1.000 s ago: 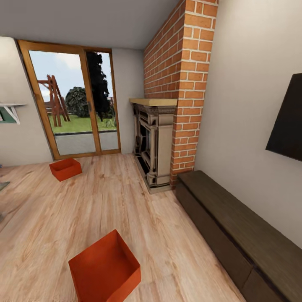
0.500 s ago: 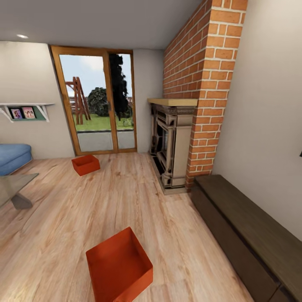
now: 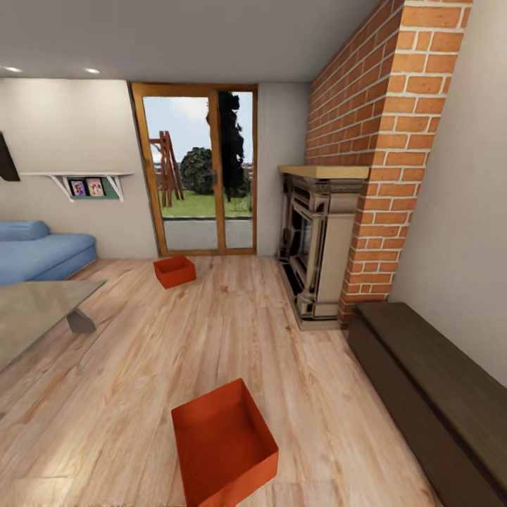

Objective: Move the two storage containers from the living room to the garage. In the garage, place one container on the floor and stack the other container on top of it (either order is fine).

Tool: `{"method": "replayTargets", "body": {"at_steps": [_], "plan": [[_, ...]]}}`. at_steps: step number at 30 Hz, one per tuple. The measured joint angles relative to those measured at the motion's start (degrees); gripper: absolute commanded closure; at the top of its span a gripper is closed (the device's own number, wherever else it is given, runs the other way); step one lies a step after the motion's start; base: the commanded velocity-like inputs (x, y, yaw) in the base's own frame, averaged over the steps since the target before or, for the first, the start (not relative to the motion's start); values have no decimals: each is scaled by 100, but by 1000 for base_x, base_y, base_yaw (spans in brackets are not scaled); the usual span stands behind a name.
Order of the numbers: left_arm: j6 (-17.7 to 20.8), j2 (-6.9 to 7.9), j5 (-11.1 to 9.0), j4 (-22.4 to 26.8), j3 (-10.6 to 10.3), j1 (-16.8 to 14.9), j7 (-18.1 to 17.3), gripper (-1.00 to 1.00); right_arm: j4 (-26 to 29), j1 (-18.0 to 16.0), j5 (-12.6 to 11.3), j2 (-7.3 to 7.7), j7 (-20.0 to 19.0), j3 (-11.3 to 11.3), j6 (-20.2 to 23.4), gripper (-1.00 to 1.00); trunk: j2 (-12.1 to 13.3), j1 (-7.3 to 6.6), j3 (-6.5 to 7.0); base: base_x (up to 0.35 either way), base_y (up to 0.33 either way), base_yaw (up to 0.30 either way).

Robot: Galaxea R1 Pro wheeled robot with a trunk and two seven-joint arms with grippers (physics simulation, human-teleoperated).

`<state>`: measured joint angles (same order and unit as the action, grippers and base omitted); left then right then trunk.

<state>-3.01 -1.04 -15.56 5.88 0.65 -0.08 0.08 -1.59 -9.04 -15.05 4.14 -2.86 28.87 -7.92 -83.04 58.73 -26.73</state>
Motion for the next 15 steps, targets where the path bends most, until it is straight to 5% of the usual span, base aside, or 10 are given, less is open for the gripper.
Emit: {"method": "replayTargets", "body": {"at_steps": [15], "plan": [[7, 2, 1, -9, -7, 0, 0, -100, 0, -2, 0, 9, 0, 0, -13, -100, -1, -2, 0, 174, -123, 36]]}}
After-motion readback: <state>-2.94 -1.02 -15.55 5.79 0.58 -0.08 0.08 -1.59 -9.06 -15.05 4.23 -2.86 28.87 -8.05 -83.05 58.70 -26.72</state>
